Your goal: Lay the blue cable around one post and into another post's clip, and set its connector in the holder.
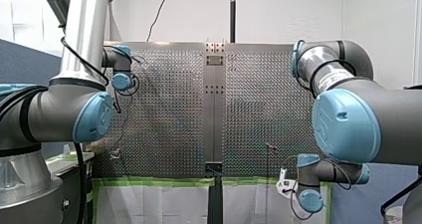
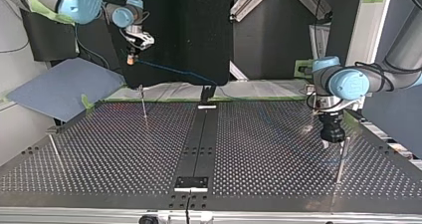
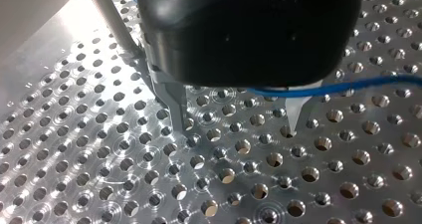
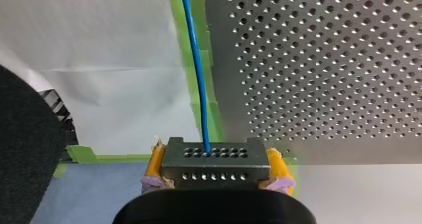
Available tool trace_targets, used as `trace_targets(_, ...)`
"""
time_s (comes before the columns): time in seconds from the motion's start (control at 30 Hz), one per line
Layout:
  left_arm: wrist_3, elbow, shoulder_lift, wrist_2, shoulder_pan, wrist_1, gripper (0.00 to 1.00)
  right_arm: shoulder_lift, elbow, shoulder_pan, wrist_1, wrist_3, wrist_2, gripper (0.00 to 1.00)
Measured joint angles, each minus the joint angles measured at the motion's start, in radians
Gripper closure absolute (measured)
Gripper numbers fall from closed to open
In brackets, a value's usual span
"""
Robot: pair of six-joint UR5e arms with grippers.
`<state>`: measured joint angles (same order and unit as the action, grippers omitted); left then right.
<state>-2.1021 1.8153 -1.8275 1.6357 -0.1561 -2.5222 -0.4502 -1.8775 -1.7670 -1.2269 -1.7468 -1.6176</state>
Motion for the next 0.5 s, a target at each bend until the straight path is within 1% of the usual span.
trace_targets(0.13,0.0,0.0,0.0,0.0,0.0,-0.001,0.0,-0.035,0.0,0.009,0.001,-0.007,0.022,1.0)
trace_targets(0.23,0.0,0.0,0.0,0.0,0.001,-0.001,0.0,-0.063,0.0,0.018,-0.015,-0.024,0.047,1.0)
trace_targets(0.27,0.0,0.0,0.0,0.0,0.001,-0.001,0.0,-0.074,0.0,0.022,-0.021,-0.034,0.057,1.0)
trace_targets(0.37,0.001,0.0,0.0,0.0,0.002,-0.001,0.0,-0.101,0.0,0.032,-0.029,-0.052,0.082,1.0)
trace_targets(0.5,0.001,0.0,0.0,0.002,0.003,-0.001,0.0,-0.14,-0.003,0.041,-0.026,-0.056,0.094,1.0)
